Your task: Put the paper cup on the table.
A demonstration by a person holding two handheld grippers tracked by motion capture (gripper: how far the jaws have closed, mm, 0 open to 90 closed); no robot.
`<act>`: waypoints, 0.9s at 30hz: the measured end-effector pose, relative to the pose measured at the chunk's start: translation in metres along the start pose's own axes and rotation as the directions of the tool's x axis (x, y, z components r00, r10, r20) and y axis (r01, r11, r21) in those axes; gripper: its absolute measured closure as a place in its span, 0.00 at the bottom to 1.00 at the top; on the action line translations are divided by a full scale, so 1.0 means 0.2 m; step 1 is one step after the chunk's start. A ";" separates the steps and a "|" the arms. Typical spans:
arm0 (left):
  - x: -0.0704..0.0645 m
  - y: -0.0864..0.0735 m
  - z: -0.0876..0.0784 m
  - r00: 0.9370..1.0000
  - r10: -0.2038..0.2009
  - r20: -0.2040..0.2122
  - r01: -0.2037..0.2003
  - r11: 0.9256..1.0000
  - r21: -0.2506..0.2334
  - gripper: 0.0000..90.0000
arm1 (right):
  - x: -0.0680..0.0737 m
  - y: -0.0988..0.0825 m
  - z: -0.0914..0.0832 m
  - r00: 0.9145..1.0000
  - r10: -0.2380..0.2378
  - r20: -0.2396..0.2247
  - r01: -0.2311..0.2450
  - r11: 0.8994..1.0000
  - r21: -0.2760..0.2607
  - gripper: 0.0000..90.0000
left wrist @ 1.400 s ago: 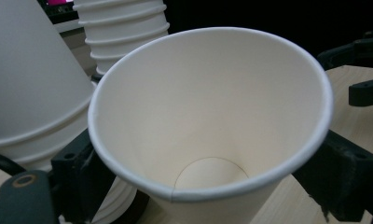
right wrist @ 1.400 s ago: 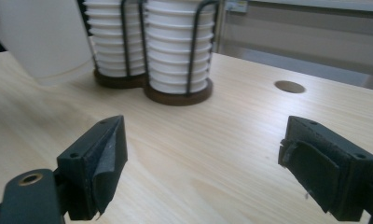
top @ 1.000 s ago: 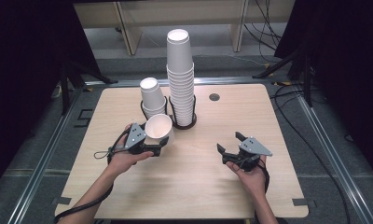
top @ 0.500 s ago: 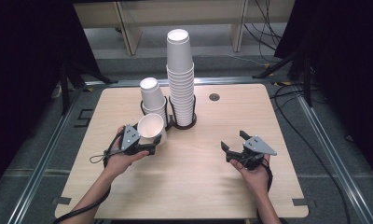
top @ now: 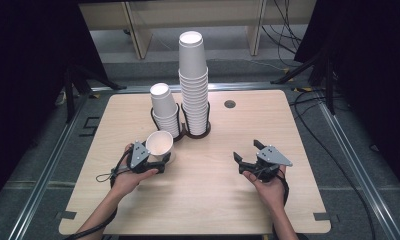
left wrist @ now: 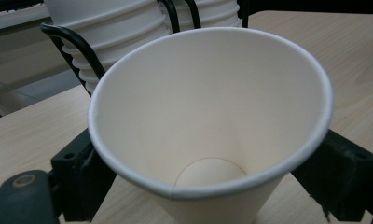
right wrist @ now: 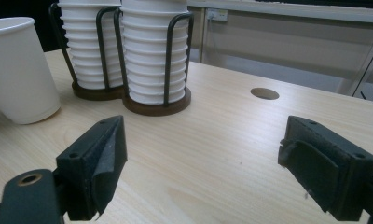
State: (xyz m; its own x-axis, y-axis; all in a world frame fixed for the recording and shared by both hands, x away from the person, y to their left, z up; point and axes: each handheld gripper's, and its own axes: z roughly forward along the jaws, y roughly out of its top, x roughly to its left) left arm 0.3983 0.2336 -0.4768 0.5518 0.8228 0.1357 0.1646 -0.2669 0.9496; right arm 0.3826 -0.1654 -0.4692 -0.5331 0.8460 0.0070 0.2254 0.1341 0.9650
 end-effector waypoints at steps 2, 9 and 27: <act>0.00 0.00 0.00 1.000 -0.005 0.000 0.005 1.000 0.020 0.14 | 0.00 0.00 0.01 1.000 -0.012 -0.012 0.012 1.000 -0.011 0.17; 0.00 0.01 0.03 1.000 -0.002 0.010 0.002 1.000 0.014 0.14 | 0.00 0.00 0.01 1.000 -0.014 -0.019 0.014 1.000 -0.011 0.16; 0.01 0.00 0.07 0.998 -0.049 0.041 0.049 0.999 0.009 0.00 | 0.01 0.00 0.02 0.999 -0.036 -0.002 0.036 0.999 0.006 0.16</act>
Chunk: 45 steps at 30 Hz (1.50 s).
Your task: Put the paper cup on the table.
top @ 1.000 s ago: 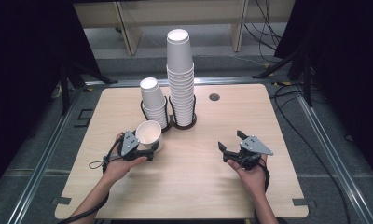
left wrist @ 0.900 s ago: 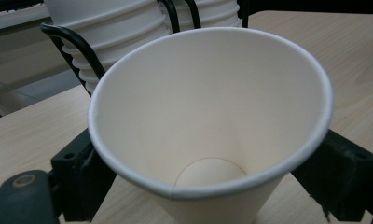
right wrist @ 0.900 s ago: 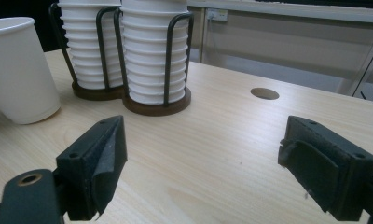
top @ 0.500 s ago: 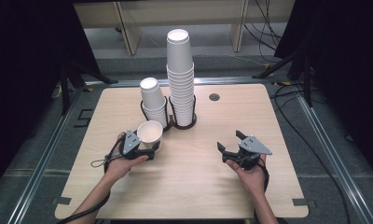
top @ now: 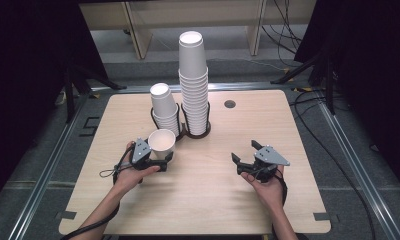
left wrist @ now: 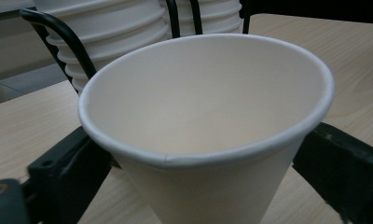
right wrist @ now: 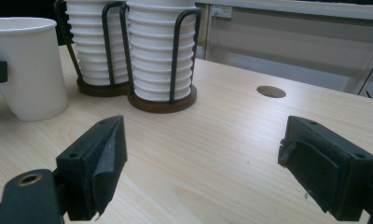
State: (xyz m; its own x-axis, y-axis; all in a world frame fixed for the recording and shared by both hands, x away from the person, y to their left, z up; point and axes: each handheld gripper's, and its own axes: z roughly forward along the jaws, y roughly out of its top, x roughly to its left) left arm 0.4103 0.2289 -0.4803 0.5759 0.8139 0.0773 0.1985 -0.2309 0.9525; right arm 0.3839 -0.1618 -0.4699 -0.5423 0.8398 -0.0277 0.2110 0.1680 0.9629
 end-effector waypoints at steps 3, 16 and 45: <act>0.00 0.00 -0.01 1.000 -0.003 -0.006 0.003 1.000 -0.005 0.00 | 0.00 0.00 0.00 1.000 0.002 0.005 -0.002 1.000 -0.003 0.16; 0.01 0.02 -0.08 0.999 -0.033 -0.029 0.032 0.999 -0.032 0.00 | 0.00 0.00 0.00 1.000 0.021 -0.019 -0.021 1.000 -0.002 0.17; 0.05 -0.17 -0.38 0.994 -0.069 -0.090 0.066 0.997 -0.036 0.00 | 0.00 -0.01 0.00 1.000 0.009 -0.009 -0.009 1.000 0.001 0.17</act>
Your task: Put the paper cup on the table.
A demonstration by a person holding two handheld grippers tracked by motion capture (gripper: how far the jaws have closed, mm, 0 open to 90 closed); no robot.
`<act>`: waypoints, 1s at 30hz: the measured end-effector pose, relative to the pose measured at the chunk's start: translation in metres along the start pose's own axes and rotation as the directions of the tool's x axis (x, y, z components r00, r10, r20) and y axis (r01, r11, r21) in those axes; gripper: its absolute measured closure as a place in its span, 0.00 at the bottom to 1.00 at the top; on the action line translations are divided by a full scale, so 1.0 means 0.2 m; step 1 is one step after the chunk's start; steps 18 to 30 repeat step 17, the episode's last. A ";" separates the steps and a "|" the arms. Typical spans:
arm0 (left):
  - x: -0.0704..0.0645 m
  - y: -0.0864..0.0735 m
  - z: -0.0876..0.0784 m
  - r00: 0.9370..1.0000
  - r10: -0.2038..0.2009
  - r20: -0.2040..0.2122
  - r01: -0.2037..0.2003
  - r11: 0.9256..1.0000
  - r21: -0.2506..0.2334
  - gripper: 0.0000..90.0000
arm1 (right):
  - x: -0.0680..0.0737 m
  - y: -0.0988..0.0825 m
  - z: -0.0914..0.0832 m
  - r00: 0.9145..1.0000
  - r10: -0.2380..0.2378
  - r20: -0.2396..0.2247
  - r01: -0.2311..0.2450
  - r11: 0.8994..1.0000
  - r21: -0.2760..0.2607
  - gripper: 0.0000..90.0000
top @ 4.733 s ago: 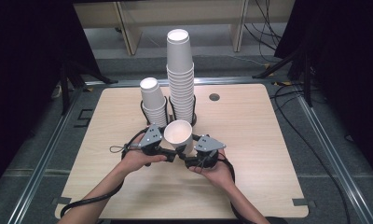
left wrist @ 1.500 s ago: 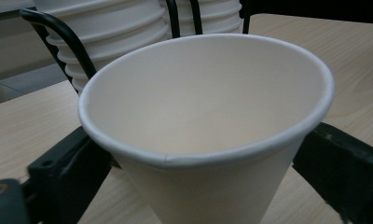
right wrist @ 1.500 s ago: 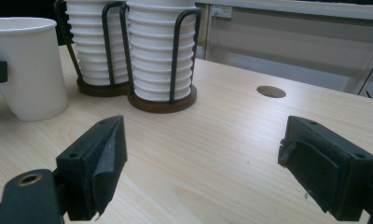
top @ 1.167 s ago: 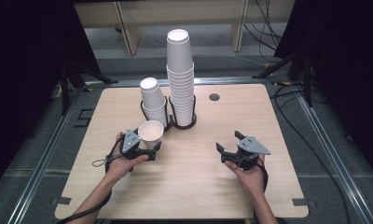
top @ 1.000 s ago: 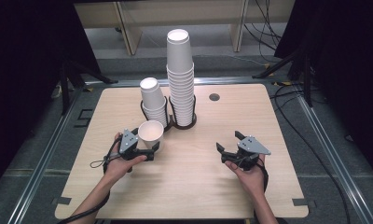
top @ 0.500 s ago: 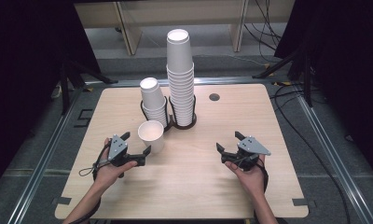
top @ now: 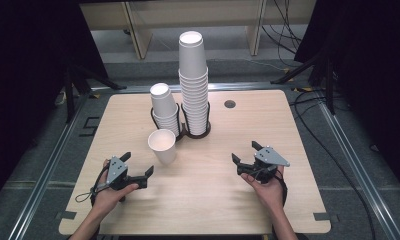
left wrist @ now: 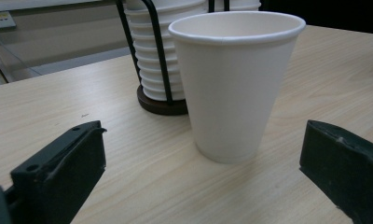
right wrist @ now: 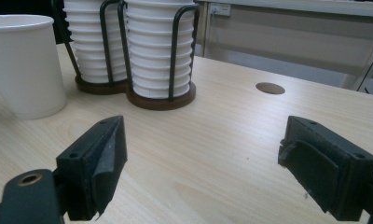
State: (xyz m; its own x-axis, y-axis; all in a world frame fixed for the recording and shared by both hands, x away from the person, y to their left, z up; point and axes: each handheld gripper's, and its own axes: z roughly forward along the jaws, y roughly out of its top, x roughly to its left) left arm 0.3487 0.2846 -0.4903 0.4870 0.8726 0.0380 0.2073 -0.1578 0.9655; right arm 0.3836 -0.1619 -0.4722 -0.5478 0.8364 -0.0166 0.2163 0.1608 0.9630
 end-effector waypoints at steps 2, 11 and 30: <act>0.00 -0.01 0.00 1.000 -0.013 0.009 0.013 1.000 -0.001 0.00 | 0.00 0.00 0.00 1.000 0.013 -0.006 -0.013 1.000 0.002 0.17; -0.01 -0.03 -0.01 1.000 -0.016 0.019 0.016 1.000 -0.001 0.00 | 0.02 -0.01 0.01 1.000 0.025 -0.008 -0.025 1.000 0.005 0.17; -0.01 -0.03 -0.01 1.000 -0.015 0.018 0.015 1.000 -0.006 0.00 | 0.02 -0.01 0.01 1.000 0.019 -0.010 -0.019 1.000 0.013 0.17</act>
